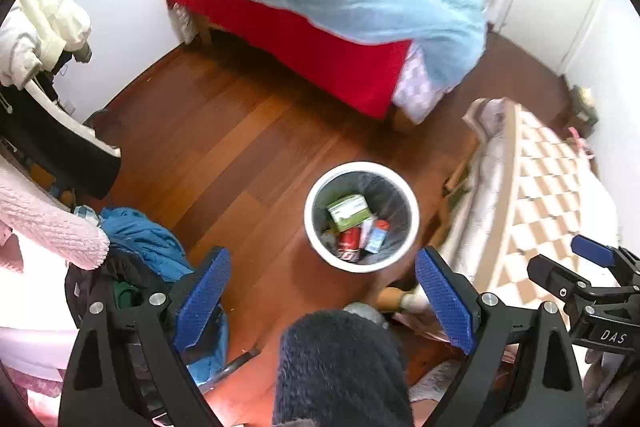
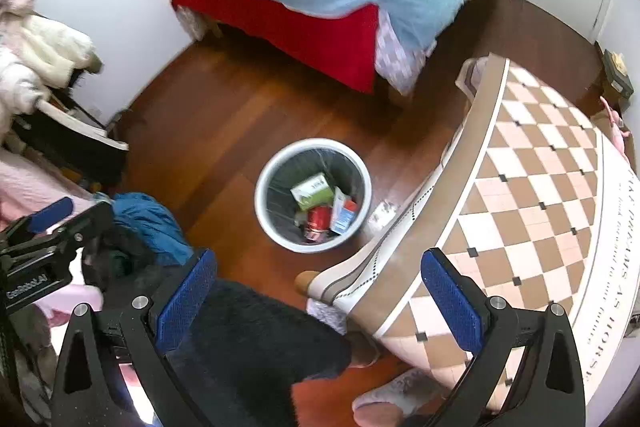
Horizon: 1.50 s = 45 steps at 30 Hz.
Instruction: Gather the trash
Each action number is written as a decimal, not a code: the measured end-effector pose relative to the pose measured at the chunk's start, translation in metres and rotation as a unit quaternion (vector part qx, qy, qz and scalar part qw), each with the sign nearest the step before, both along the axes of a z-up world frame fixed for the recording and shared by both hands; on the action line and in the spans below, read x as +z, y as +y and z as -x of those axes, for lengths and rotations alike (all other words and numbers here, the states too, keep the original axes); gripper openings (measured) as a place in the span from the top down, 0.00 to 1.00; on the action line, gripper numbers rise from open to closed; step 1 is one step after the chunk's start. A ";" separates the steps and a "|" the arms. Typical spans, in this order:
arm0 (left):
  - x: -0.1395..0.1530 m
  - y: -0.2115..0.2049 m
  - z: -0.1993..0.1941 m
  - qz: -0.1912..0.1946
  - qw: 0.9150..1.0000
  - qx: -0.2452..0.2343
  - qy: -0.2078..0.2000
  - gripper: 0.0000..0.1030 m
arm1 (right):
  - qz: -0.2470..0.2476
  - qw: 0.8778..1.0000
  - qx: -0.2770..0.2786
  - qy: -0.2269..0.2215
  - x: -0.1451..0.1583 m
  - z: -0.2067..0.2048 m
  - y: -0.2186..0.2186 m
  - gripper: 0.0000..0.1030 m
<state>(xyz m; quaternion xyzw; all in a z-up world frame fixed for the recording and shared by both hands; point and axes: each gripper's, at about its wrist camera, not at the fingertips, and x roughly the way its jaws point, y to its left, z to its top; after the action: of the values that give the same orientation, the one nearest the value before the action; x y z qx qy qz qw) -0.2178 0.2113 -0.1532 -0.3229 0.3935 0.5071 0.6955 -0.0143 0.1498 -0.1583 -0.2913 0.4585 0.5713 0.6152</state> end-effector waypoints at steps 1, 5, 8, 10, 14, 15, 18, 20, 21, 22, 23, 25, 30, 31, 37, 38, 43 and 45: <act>0.010 -0.006 0.001 -0.005 1.000 -0.006 -0.005 0.09 | -0.005 1.000 0.002 0.001 0.008 0.001 -0.005 0.00; 0.043 -0.030 0.001 -0.023 0.999 -0.023 -0.024 0.09 | -0.030 0.999 0.010 0.007 0.047 0.002 -0.029 0.00; 0.066 -0.044 0.004 -0.031 0.998 -0.032 -0.048 0.09 | -0.045 0.999 0.017 0.017 0.071 0.002 -0.045 0.00; 0.080 -0.052 0.006 -0.035 0.997 -0.038 -0.063 0.09 | -0.052 0.998 0.020 0.026 0.084 0.001 -0.054 0.00; 0.105 -0.067 0.011 -0.046 0.994 -0.045 -0.090 0.09 | -0.068 0.996 0.031 0.042 0.112 0.001 -0.073 0.00; 0.110 -0.071 0.011 -0.049 0.993 -0.046 -0.096 0.09 | -0.073 0.996 0.033 0.046 0.120 0.001 -0.077 0.00; 0.127 -0.081 0.016 -0.059 0.990 -0.052 -0.113 0.09 | -0.087 0.994 0.039 0.051 0.138 0.003 -0.086 0.00; 0.136 -0.087 0.017 -0.063 0.989 -0.057 -0.122 0.09 | -0.096 0.993 0.043 0.058 0.150 0.003 -0.091 0.00; 0.140 -0.090 0.018 -0.064 0.988 -0.060 -0.127 0.09 | -0.099 0.992 0.045 0.060 0.155 0.004 -0.093 0.00; 0.143 -0.092 0.018 -0.066 0.987 -0.062 -0.129 0.09 | -0.102 0.992 0.047 0.060 0.158 0.004 -0.095 0.00; 0.147 -0.094 0.019 -0.069 0.987 -0.063 -0.131 0.09 | -0.105 0.991 0.048 0.061 0.163 0.005 -0.097 0.00; 0.153 -0.099 0.021 -0.074 0.986 -0.063 -0.135 0.09 | -0.109 0.991 0.051 0.063 0.169 0.006 -0.100 0.00; 0.161 -0.107 0.025 -0.077 0.985 -0.065 -0.142 0.09 | -0.115 0.990 0.056 0.066 0.181 0.009 -0.106 0.00; 0.162 -0.108 0.026 -0.077 0.985 -0.066 -0.143 0.09 | -0.116 0.989 0.057 0.067 0.182 0.009 -0.106 0.00; 0.166 -0.111 0.029 -0.084 0.984 -0.065 -0.144 0.09 | -0.118 0.989 0.060 0.069 0.188 0.012 -0.108 0.00; 0.167 -0.112 0.029 -0.085 0.984 -0.064 -0.145 0.08 | -0.119 0.989 0.060 0.070 0.189 0.012 -0.108 0.00; 0.167 -0.114 0.030 -0.092 0.984 -0.058 -0.142 0.00 | -0.118 0.989 0.060 0.072 0.189 0.014 -0.107 0.00; 0.166 -0.114 0.031 -0.089 0.984 -0.058 -0.142 0.00 | -0.119 0.988 0.059 0.073 0.190 0.015 -0.106 0.00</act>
<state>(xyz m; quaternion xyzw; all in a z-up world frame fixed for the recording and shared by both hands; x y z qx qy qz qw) -0.2488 0.0972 0.0124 -0.3048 0.2618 0.4476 0.7989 -0.0295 0.0434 0.0321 -0.2004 0.4131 0.6768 0.5754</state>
